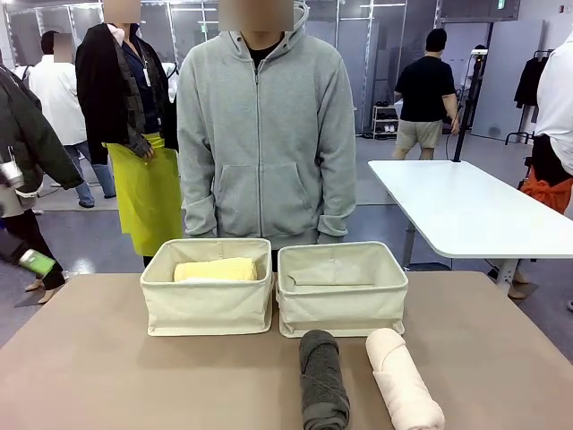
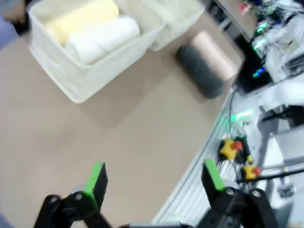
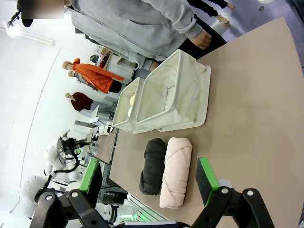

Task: Divide the towels into two baskets.
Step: Pick up one hotel-folded towel from the bottom of the table and place it in the Fabric basket indicated by the person.

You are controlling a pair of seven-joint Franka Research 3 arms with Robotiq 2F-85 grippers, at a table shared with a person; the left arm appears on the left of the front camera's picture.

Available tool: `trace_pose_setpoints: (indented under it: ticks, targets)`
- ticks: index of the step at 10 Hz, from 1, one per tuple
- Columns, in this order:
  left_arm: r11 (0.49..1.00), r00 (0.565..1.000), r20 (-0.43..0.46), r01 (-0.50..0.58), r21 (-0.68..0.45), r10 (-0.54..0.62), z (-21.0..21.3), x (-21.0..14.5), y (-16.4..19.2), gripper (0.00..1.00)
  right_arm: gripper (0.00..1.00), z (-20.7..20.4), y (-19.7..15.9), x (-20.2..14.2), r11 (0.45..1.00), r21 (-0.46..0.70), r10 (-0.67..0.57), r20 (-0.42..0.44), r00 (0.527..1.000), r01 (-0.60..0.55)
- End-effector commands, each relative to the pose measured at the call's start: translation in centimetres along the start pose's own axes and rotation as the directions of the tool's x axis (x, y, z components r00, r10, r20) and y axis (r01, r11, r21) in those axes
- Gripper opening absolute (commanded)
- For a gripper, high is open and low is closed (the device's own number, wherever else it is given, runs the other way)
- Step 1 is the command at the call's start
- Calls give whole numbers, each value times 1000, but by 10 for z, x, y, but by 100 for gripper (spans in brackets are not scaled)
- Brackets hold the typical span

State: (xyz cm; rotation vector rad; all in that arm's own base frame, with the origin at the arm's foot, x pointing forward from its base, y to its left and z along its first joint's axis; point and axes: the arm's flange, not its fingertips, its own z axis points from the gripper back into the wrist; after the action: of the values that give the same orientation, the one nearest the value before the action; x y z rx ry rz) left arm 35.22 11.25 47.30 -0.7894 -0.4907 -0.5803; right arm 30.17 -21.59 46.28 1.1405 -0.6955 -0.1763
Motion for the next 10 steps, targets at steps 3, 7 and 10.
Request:
trace_pose_setpoints:
  ticks: [3,7,10]
  targets:
    - [942,920,255,-239,-237,298,3,-111,74,100,100,-1,2,-2,1000,14,7,10,1000,-7]
    - [936,912,238,-291,-196,333,0,-135,67,100,100,-1,2,-2,1000,14,7,10,1000,-7]
    - [936,912,238,-291,-196,333,0,-135,67,100,100,-1,2,-2,1000,14,7,10,1000,-7]
